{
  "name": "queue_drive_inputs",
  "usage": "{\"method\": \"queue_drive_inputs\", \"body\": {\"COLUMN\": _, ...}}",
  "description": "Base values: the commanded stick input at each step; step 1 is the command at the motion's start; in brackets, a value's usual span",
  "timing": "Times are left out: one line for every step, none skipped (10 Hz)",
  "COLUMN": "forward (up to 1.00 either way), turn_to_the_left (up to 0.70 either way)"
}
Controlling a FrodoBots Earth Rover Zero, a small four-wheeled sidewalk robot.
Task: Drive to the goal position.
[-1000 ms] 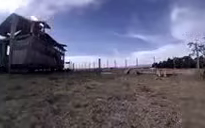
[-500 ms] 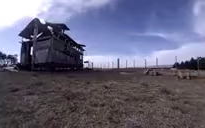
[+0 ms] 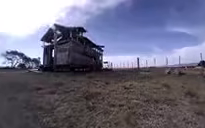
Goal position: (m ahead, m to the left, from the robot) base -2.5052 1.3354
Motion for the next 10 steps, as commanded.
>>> {"method": "queue_drive_inputs", "body": {"forward": 0.7, "turn_to_the_left": 0.27}}
{"method": "queue_drive_inputs", "body": {"forward": 0.7, "turn_to_the_left": 0.27}}
{"method": "queue_drive_inputs", "body": {"forward": 0.7, "turn_to_the_left": 0.27}}
{"method": "queue_drive_inputs", "body": {"forward": 0.7, "turn_to_the_left": 0.27}}
{"method": "queue_drive_inputs", "body": {"forward": 0.7, "turn_to_the_left": 0.27}}
{"method": "queue_drive_inputs", "body": {"forward": 0.7, "turn_to_the_left": 0.27}}
{"method": "queue_drive_inputs", "body": {"forward": 0.7, "turn_to_the_left": 0.27}}
{"method": "queue_drive_inputs", "body": {"forward": 0.7, "turn_to_the_left": 0.27}}
{"method": "queue_drive_inputs", "body": {"forward": 0.7, "turn_to_the_left": 0.27}}
{"method": "queue_drive_inputs", "body": {"forward": 0.7, "turn_to_the_left": 0.27}}
